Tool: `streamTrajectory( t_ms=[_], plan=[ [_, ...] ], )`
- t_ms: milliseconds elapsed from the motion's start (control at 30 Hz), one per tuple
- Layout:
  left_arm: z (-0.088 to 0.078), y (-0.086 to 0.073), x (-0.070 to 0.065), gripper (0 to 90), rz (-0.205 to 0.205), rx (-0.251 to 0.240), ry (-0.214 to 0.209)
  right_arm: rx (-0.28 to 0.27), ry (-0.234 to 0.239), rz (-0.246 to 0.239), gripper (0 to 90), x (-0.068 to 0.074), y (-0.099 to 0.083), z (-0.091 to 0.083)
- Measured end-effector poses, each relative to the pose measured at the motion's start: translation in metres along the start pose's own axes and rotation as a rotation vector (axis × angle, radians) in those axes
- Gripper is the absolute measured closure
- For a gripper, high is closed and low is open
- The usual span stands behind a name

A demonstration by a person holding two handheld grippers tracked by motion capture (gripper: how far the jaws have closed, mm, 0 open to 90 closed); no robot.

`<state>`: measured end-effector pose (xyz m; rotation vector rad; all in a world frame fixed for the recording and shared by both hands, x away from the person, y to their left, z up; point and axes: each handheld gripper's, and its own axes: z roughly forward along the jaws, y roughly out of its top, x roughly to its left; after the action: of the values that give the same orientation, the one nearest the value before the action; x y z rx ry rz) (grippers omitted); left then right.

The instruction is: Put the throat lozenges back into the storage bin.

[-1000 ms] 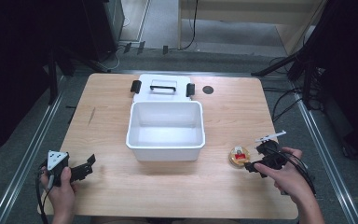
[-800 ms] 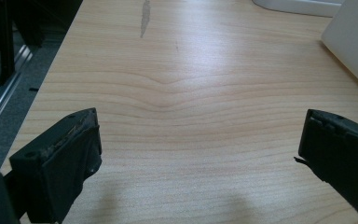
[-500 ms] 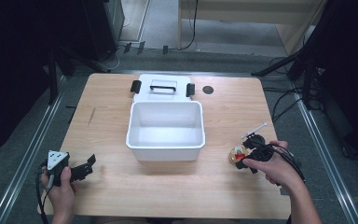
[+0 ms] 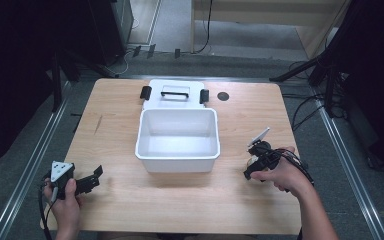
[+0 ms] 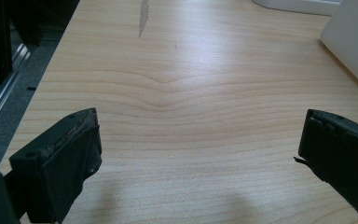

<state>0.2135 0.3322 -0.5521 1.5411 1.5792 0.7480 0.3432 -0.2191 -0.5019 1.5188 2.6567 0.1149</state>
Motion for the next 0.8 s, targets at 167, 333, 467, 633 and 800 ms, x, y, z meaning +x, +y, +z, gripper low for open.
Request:
streamTrajectory(
  t_ms=[167,333,467,633,800],
  plan=[
    [0.0,0.0,0.0,0.0,-0.002,0.001,-0.001,0.011,-0.009,0.023,10.7,-0.001,0.005,0.004],
    [0.0,0.0,0.0,0.0,-0.002,0.002,-0.002,0.021,-0.013,0.037,16.7,-0.002,0.008,0.005],
    [0.0,0.0,0.0,0.0,-0.002,0.003,-0.001,0.016,-0.003,0.025,20.0,-0.002,0.009,0.004],
    [0.0,0.0,0.0,0.0,-0.002,0.002,-0.001,0.005,0.003,0.02,20.2,-0.002,0.009,-0.001],
    [0.0,0.0,0.0,0.0,-0.002,0.003,-0.002,-0.008,-0.002,0.012,20.3,-0.002,0.01,-0.009]
  ],
)
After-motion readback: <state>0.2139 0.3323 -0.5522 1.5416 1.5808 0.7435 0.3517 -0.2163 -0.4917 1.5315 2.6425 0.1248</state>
